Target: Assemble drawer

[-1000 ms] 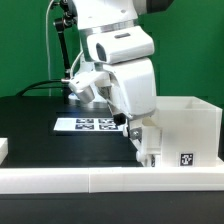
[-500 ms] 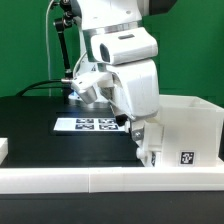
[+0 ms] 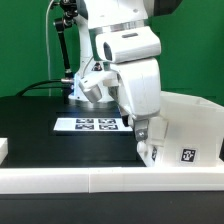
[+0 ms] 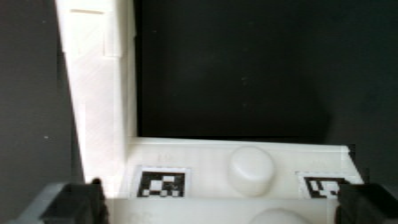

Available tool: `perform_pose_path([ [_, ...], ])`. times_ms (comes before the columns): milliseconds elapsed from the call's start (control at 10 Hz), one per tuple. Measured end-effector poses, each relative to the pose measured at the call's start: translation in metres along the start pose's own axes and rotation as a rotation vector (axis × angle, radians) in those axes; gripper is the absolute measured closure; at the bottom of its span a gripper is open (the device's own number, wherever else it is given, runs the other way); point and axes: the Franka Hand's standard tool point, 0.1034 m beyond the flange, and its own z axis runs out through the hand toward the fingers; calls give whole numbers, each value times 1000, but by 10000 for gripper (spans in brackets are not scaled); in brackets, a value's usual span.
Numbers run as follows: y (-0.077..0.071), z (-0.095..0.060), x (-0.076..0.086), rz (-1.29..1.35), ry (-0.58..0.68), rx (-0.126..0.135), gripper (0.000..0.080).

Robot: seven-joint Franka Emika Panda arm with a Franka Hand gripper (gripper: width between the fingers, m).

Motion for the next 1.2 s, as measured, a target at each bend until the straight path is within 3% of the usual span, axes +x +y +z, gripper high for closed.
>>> perform_pose_path([
  [100,0,0,-3,1,-2,-1,151],
  [300,-5,-5,-28,26,-9,3,151],
  [400,-10,-6,-33,35,-11,6,151],
  [700,-17,0,-28,39,-9,8,151],
  [1000,-16,5,-10,65,-5,15,151],
  [1200,-17,5,-13,66,-6,16,151],
])
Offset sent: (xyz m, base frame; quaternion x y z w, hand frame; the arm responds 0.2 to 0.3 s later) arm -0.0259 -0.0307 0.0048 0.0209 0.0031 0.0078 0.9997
